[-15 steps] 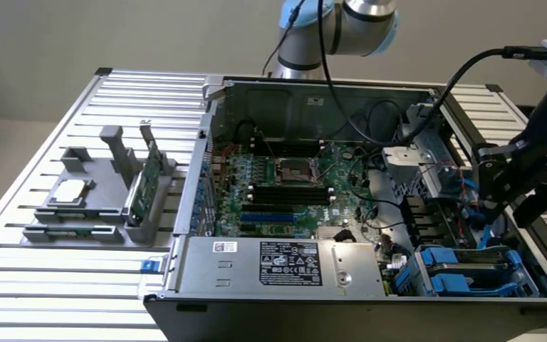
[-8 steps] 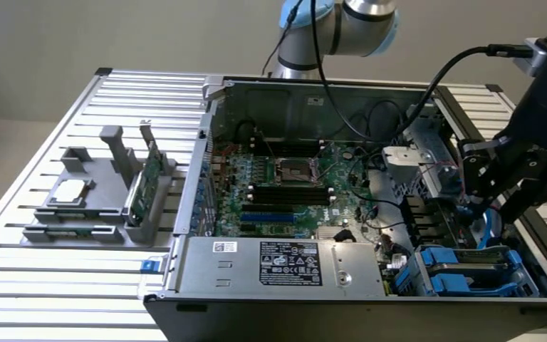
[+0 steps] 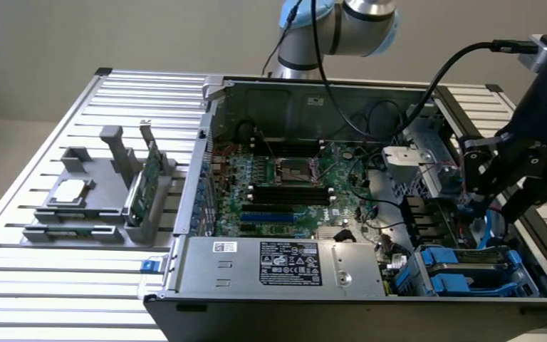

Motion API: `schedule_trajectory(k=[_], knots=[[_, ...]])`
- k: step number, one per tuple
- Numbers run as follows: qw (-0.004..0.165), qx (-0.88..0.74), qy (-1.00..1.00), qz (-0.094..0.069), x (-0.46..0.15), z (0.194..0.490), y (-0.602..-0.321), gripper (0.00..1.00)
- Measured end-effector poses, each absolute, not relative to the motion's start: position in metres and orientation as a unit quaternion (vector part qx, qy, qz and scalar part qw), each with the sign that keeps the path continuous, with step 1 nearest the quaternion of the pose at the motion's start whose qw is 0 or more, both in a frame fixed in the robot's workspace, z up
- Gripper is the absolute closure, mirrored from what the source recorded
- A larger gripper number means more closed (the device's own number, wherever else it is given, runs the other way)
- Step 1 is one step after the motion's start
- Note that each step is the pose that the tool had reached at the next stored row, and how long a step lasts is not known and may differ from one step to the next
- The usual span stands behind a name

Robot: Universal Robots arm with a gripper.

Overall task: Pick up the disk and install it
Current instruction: 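Insert the first disk wire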

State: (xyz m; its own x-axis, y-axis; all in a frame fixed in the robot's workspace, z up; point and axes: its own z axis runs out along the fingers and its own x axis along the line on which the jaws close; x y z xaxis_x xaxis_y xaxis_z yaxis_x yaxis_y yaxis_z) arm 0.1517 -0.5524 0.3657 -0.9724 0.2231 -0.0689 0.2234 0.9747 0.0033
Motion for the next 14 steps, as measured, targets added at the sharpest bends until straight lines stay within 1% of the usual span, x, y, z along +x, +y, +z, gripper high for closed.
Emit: schedule_trajectory(k=[14], knots=[[0.032, 0.166, 0.986, -0.004, 0.1518, 0.3705, -0.5581, 0.58]])
